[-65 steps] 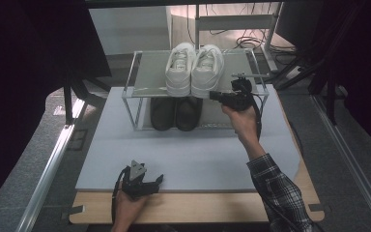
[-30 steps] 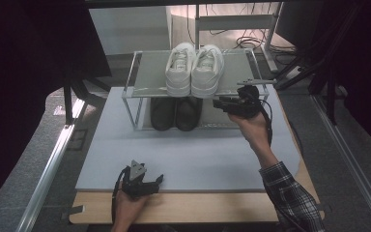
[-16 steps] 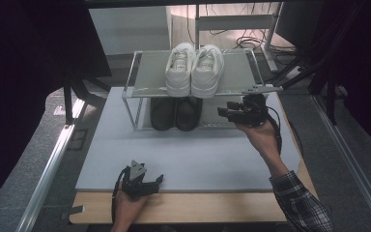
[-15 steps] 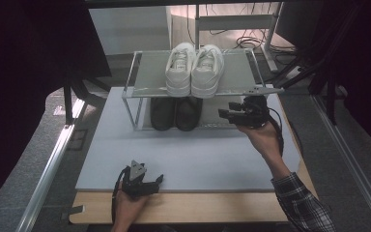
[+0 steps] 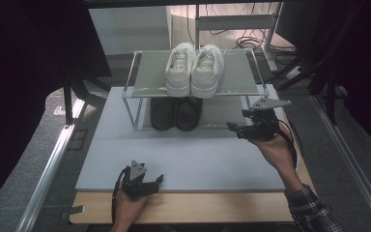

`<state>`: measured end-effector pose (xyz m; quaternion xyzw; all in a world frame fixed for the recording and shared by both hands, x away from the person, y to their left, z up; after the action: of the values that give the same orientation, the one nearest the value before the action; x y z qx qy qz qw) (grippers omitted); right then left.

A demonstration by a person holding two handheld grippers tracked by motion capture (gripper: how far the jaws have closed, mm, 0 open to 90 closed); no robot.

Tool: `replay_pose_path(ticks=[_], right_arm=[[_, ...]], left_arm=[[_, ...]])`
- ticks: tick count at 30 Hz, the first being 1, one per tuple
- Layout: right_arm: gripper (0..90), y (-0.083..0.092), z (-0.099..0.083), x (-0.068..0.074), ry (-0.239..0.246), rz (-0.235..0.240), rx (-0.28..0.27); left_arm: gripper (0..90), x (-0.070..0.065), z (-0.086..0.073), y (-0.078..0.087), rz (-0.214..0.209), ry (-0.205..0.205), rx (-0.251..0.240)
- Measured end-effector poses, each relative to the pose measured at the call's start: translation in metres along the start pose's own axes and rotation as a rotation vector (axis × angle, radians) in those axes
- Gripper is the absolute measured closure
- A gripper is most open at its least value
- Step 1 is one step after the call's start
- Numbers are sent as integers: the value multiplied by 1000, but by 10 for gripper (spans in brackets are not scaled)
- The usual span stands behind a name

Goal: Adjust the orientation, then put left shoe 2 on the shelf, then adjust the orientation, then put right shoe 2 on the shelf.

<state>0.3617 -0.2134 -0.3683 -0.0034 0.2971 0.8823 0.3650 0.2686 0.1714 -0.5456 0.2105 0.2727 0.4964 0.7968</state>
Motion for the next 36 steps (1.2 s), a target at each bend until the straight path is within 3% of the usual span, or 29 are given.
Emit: replay_pose_path(ticks=[17,36], right_arm=[[190,16,-43,4,-1,14,55],[138,22,-86,17,8,-7,99]], left_arm=[[135,0,0,0,1,-3,2],[135,0,0,0,2,2,1]])
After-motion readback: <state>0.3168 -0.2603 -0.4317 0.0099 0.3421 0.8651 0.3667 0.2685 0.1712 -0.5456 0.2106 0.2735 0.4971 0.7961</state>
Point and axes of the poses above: each handheld gripper's, and its own axes: y roughly backward along the jaws, z roughly out of its top, x roughly to its left, the point moved 1 cm from there along -y, roughly forward along the jaws, and after that the axes turned 15 degrees about y, right-handed, at the moved point
